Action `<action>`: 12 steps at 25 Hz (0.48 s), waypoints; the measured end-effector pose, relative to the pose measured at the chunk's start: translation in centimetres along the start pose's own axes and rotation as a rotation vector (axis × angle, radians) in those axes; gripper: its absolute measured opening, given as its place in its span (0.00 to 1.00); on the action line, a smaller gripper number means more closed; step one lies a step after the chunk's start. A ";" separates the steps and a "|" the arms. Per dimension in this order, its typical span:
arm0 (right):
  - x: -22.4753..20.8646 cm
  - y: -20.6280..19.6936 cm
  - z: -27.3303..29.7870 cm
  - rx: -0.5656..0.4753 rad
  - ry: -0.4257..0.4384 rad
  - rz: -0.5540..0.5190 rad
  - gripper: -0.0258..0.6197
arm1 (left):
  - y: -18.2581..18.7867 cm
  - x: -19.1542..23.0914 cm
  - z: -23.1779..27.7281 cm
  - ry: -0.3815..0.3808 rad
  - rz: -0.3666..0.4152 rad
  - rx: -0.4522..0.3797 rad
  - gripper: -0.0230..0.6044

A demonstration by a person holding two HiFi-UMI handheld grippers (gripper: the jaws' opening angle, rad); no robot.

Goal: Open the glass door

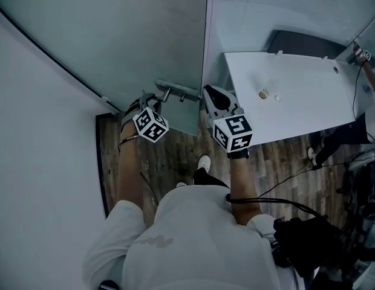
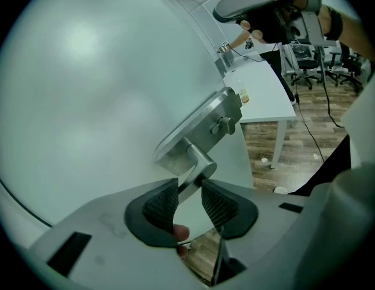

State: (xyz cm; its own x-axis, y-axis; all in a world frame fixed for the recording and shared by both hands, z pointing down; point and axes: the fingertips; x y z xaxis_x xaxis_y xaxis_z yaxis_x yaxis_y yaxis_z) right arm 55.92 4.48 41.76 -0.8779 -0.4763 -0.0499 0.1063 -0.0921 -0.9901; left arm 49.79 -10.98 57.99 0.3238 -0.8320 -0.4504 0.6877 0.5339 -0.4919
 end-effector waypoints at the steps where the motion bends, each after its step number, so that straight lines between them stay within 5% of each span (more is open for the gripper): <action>1: 0.6 -0.2 -0.5 0.006 0.004 -0.007 0.05 | -0.4 -0.2 -0.4 0.002 0.001 0.001 0.21; 12: 4.3 -0.6 -4.3 0.028 0.093 -0.088 0.12 | -4.0 -3.6 -4.1 0.012 -0.029 0.035 0.21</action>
State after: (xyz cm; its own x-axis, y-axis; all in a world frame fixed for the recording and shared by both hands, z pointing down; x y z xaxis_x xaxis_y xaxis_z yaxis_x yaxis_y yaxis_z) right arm 50.03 6.23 41.55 -0.9238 -0.3823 0.0234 0.0391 -0.1549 -0.9872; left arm 43.22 -9.45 58.55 0.2959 -0.8450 -0.4455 0.7188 0.5041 -0.4788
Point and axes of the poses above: the fingertips, and each gripper's own axes: z forward along the fingers, x to its left, y out of its top, and after that the axes turned 8 degrees about -y, right-handed
